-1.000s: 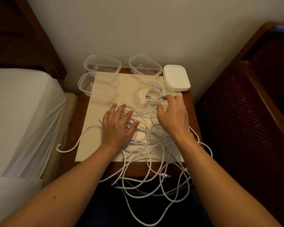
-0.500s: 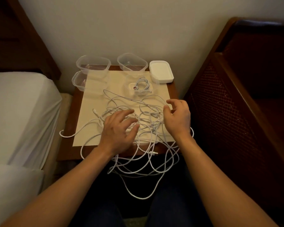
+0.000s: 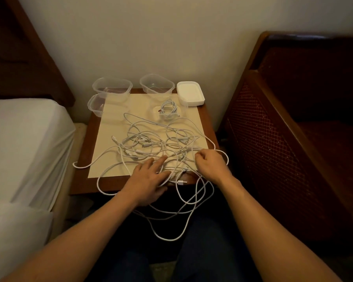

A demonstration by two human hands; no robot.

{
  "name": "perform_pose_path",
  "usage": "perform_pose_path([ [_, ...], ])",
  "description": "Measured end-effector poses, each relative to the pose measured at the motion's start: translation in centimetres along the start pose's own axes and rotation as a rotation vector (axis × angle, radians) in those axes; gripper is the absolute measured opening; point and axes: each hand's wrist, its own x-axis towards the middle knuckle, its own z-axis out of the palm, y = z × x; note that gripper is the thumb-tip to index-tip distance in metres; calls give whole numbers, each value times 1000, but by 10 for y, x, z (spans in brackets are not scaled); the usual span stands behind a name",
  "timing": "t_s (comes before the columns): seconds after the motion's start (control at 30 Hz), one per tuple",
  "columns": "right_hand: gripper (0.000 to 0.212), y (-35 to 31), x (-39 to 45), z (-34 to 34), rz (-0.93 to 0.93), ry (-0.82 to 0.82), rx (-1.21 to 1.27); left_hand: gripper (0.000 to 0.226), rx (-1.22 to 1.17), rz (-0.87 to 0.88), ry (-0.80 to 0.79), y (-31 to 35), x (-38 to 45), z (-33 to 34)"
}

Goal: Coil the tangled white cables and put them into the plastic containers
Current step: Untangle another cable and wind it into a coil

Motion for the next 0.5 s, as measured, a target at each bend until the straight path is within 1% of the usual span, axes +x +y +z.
perform_pose_path([
  [0.1,35,1,-3,2,-93,-142,-14,58,-60,65,-19,-16,5,-11],
  [0.13,37,2,-3,4,-118,-170,-7,58,-109,57,-8,-21,6,-16],
  [0.2,37,3,-4,5,-108,-237,-31,59,-157,-3,3,-32,9,-25],
  [0.23,36,4,-6,4,-118,-279,-92,58,-132,-27,18,-37,10,-26],
  [0.27,43,4,-7,5,-137,-294,-192,56,-88,-43,28,-39,10,-26],
  [0.3,50,4,-6,6,-163,-284,-296,54,-44,-50,33,-41,10,-25],
  [0.33,52,3,-5,8,-168,-263,-350,52,-14,-60,31,-42,9,-23],
  [0.4,42,1,0,13,-178,-227,-351,49,18,-66,35,-40,8,-19],
  [0.5,23,-2,7,20,-213,-141,-329,46,18,-90,75,-37,10,-19],
])
